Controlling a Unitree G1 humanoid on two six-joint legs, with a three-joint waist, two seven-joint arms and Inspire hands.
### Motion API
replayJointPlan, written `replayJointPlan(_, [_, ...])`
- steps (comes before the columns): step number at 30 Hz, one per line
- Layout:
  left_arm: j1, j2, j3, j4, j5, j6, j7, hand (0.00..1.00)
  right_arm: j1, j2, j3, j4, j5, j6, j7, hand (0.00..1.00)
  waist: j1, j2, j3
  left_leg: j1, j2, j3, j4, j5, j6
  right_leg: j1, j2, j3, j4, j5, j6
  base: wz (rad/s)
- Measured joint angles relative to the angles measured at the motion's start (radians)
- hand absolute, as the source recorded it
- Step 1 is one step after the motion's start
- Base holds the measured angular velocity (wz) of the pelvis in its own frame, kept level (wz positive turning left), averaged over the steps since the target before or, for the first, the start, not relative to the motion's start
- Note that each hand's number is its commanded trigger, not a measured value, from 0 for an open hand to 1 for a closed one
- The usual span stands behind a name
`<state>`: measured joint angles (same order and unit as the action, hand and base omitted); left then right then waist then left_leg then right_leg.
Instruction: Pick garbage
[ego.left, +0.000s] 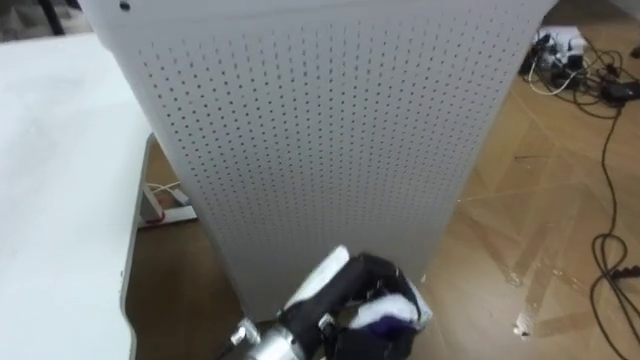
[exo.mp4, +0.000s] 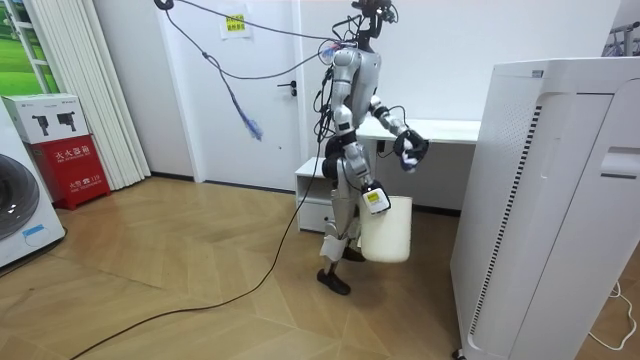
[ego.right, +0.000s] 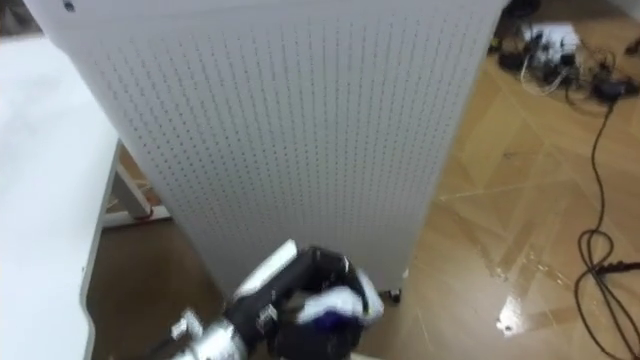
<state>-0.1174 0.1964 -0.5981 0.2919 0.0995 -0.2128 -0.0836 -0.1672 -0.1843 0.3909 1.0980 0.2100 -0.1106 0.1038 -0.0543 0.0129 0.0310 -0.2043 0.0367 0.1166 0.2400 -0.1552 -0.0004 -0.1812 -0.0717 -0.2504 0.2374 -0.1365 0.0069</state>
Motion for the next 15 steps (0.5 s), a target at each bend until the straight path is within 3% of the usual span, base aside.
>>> replayJointPlan(6, [0.000, -0.030, -0.006, 0.164, 0.002, 0.000, -0.010, 1.00, -0.015, 0.017, 0.003, 0.003, 0.024, 0.000, 0.002, 1.00, 0.009, -0.002, 0.0032, -0.083, 0.001, 0.002, 0.035, 0.002, 0.003, -0.086, -0.007, 0.000, 0.041, -0.004, -0.007, 0.00])
replayJointPlan(15, [0.002, -0.029, -0.005, 0.294, 0.043, -0.021, -0.018, 1.00, -0.033, 0.021, 0.009, 0.016, 0.025, -0.004, 0.029, 1.00, 0.015, -0.018, 0.0134, -0.139, -0.004, 0.022, 0.055, 0.007, 0.009, -0.171, -0.020, 0.028, 0.099, -0.019, -0.010, -0.05])
